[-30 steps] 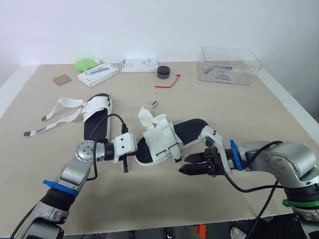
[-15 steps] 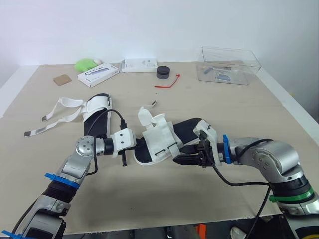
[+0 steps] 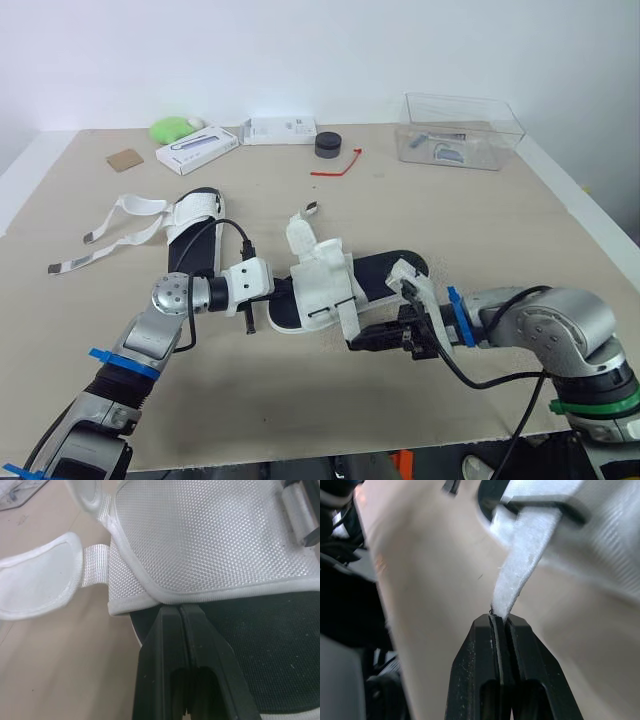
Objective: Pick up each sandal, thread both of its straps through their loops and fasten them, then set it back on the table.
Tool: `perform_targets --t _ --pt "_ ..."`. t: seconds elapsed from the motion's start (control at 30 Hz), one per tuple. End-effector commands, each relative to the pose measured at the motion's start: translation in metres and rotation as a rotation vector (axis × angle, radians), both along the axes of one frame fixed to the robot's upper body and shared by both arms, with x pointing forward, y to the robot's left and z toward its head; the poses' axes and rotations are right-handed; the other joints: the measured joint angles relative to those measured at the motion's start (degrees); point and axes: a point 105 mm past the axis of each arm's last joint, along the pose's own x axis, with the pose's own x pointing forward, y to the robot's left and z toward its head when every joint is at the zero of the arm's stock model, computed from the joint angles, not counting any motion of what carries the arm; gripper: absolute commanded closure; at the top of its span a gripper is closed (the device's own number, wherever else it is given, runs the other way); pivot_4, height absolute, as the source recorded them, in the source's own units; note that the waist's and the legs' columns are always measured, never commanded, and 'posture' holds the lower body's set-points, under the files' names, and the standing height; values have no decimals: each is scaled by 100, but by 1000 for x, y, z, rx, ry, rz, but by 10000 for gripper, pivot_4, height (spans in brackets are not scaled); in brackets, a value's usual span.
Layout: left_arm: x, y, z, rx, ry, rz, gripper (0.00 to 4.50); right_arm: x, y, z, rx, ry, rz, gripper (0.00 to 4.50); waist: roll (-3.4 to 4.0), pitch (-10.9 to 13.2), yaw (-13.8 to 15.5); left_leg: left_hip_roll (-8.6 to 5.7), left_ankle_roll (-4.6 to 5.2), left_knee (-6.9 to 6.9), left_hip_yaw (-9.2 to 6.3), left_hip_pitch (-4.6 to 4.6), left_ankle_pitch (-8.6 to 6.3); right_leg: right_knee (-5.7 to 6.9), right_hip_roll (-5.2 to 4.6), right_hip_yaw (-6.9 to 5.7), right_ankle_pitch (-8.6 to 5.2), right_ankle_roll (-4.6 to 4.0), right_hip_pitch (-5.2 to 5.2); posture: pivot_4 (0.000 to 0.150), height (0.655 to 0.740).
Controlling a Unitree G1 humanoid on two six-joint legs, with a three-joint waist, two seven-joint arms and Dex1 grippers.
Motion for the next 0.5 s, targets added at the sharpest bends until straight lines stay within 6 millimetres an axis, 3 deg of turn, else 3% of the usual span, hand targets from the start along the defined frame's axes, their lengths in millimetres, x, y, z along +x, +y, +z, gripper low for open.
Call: perform_targets --t 0.03,0.5 --pt "0 -1 7 -2 -10 -34 45000 -17 2 3 1 29 67 44295 0 0 2 0 0 0 -1 -1 0 -1 0 -2 0 0 0 1500 7400" --pt "-13 -9 0 17 33 -124 45000 -49 -4 1 -22 123 156 44295 -1 0 10 -2 0 0 -2 -4 -1 -5 -3 -5 -4 3 0 1500 7400"
